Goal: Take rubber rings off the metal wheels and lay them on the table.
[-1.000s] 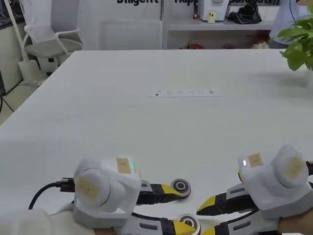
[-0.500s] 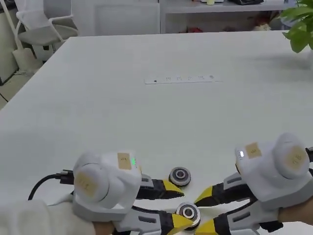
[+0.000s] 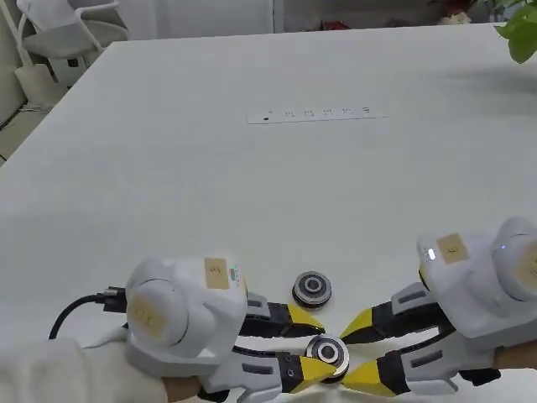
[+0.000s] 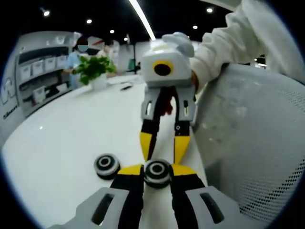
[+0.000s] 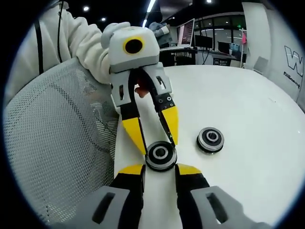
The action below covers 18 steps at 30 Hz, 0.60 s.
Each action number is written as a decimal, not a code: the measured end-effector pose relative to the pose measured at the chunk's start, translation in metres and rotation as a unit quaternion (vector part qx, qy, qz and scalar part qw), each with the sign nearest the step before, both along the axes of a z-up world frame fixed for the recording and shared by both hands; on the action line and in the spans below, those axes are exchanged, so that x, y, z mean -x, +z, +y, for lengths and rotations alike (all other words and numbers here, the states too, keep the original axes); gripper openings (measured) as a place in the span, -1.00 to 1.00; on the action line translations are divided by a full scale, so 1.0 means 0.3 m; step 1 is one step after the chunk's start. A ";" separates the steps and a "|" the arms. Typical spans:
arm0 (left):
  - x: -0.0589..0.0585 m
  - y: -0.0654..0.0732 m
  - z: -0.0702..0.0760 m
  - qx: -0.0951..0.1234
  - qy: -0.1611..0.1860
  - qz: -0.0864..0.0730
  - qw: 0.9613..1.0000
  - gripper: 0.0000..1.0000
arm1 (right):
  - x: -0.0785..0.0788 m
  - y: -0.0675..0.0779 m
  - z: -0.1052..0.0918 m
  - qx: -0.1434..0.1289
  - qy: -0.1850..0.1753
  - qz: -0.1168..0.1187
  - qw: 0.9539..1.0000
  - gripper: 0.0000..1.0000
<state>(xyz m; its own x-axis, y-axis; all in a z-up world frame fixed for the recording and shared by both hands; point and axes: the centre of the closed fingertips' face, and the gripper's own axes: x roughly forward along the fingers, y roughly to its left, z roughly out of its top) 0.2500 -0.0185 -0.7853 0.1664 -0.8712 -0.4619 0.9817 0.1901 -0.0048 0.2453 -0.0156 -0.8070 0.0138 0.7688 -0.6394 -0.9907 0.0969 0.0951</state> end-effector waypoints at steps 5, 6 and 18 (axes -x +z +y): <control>0.010 -0.014 -0.004 -0.007 -0.011 -0.003 1.000 -0.63 | -0.008 0.002 0.000 -0.011 -0.003 -0.003 1.000 -0.62; 0.012 -0.023 -0.001 -0.012 -0.011 -0.004 1.000 -0.63 | -0.008 0.002 0.000 -0.012 -0.003 -0.004 1.000 -0.62; -0.007 -0.027 0.003 0.015 -0.010 -0.003 1.000 -0.71 | -0.010 0.008 0.003 -0.031 0.014 -0.033 0.999 -0.63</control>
